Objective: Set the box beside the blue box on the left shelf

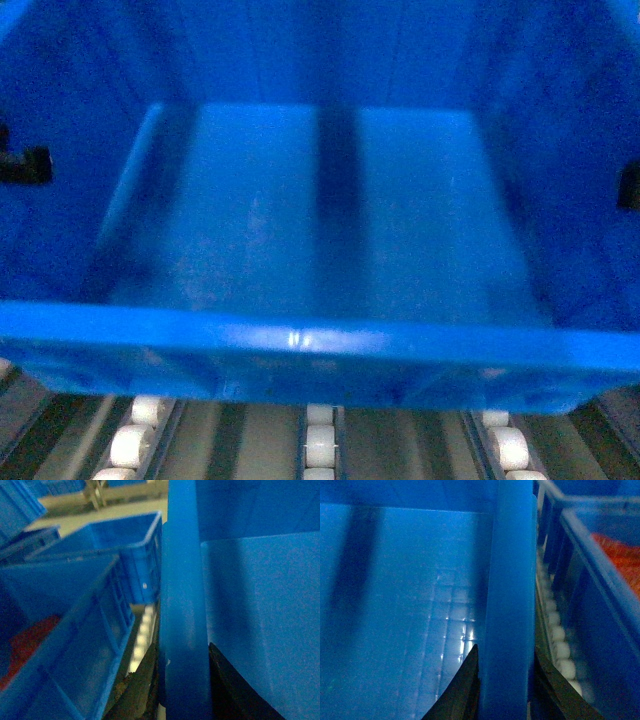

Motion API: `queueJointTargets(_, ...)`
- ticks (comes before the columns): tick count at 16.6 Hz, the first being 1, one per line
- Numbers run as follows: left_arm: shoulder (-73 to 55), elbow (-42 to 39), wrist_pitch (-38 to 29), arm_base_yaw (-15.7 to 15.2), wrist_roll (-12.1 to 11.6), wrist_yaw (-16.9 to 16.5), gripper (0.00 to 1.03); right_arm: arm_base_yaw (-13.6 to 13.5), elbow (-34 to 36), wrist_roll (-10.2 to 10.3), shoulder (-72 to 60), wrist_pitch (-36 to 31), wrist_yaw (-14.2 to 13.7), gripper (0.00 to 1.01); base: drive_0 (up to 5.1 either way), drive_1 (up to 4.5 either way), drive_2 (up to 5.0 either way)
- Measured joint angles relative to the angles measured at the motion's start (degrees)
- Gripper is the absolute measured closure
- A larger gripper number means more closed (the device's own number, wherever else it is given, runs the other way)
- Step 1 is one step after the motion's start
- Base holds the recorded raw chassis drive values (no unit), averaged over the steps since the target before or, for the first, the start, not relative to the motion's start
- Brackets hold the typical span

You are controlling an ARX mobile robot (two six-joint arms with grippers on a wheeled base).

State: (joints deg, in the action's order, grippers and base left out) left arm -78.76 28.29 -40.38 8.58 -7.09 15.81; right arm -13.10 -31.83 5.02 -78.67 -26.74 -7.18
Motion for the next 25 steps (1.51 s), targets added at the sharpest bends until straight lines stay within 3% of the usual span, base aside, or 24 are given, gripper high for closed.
queueJointTargets(2, -2.82, -0.04, 0.98, 0.15, 0.28, -0.33, 0.84, 0.52, 0.7, 1.27, -3.08, 0.48, 0.31, 0.8, 0.0, 0.0, 0.0)
queueJointTargets(6, -5.75, 0.22, 2.49, 1.01, 3.54, -0.87, 0.84, 1.2, 0.59, 0.02, -3.63, -0.77, 0.33, 0.8, 0.0, 0.0, 0.0)
queueJointTargets(9, -5.35, 1.31, 5.68, 1.81, 4.52, -0.5, 0.84, 2.43, 0.0, 0.15, -3.67, 0.7, 1.27, 0.8, 0.0, 0.0, 0.0)
queueJointTargets(10, -4.81, 3.96, 12.55, 1.84, 5.42, -0.15, 0.84, 2.93, -2.21, 1.36, -3.67, 5.7, 3.5, 0.8, 0.0, 0.0, 0.0)
queueJointTargets(11, -4.7, 4.94, 15.02, 1.84, 5.4, -0.17, 0.84, 3.52, -3.34, 2.82, -3.74, 8.94, 5.44, 0.8, 0.0, 0.0, 0.0)
queueJointTargets(15, -5.4, 6.62, 18.47, 1.84, 6.21, -0.48, 0.84, 3.8, -4.83, 3.91, -5.35, 11.08, 5.95, 0.8, 0.0, 0.0, 0.0)
queueJointTargets(16, -5.66, 6.69, 18.05, 1.84, 6.78, -0.33, 0.77, 3.8, -4.85, 3.98, -5.4, 10.8, 5.97, 0.76, 0.0, 0.0, 0.0)
queueJointTargets(18, -6.71, 5.86, 11.45, 2.16, 9.97, 0.63, 0.56, 3.5, -3.87, 4.5, -5.25, 5.92, 8.52, 0.55, 0.0, 0.0, 0.0)
queueJointTargets(20, -6.6, 5.18, 4.48, 2.36, 11.3, 0.68, 0.34, 2.6, -3.26, 4.55, -4.66, -0.2, 8.85, 0.33, 0.0, 0.0, 0.0)
queueJointTargets(21, -6.23, 4.35, -1.38, 2.25, 11.45, 0.17, 0.13, 2.6, -2.54, 4.61, -4.24, -3.89, 8.59, 0.11, 0.0, 0.0, 0.0)
queueJointTargets(22, -4.22, 3.15, -10.95, 2.6, 11.1, 1.16, 0.05, 2.64, -0.72, 4.35, -3.17, -12.98, 3.65, 0.03, 0.0, 0.0, 0.0)
queueJointTargets(23, -4.26, 3.13, -10.54, 2.6, 11.1, 1.16, 0.05, 2.64, -0.72, 4.33, -3.08, -12.79, 3.56, 0.03, 0.0, 0.0, 0.0)
queueJointTargets(25, -4.35, 3.08, -10.69, 2.58, 10.84, 0.98, 0.05, 2.62, 1.33, 2.1, -3.87, -21.14, 0.24, 0.1, 0.0, 0.0, 0.0)
